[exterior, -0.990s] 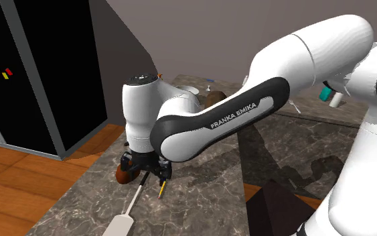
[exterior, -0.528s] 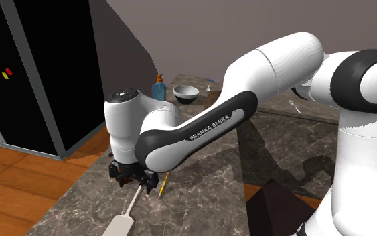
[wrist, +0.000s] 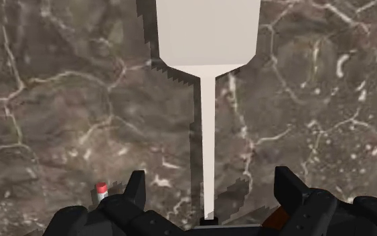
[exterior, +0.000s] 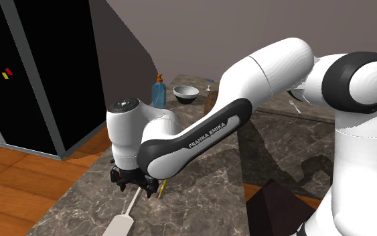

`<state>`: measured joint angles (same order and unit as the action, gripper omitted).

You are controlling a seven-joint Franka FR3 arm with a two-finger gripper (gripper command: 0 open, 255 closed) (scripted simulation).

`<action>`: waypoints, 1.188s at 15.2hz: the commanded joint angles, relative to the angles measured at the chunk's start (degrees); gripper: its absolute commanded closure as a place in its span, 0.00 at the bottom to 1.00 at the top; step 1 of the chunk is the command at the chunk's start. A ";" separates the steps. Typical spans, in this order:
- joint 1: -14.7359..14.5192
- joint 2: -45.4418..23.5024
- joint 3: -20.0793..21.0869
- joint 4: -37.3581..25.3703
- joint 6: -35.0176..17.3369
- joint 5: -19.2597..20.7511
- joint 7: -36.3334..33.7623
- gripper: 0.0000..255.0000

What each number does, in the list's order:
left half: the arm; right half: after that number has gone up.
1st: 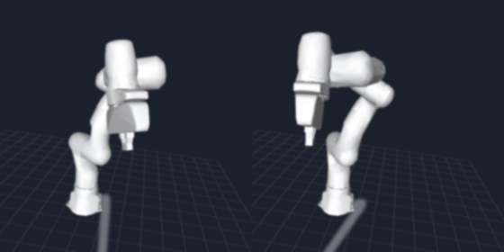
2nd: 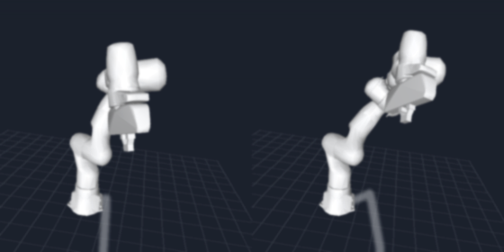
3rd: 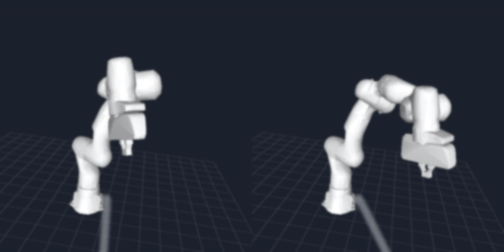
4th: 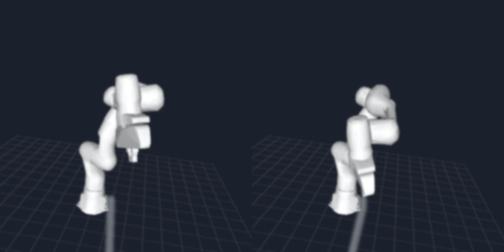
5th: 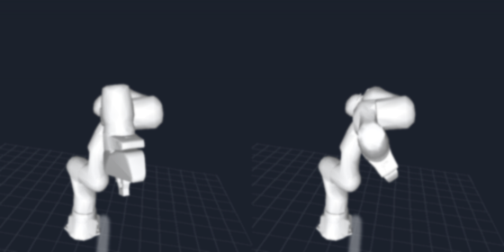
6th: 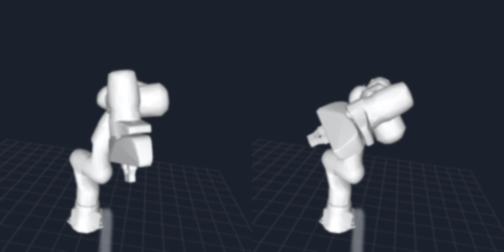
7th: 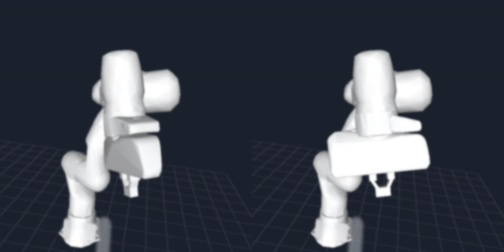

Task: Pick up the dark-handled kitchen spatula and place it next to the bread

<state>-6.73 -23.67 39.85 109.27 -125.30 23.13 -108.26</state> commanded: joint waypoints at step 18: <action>0.82 2.20 1.12 -1.17 2.80 -2.03 1.43 1.00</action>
<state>-6.07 -21.85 40.76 108.50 -123.18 21.51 -107.18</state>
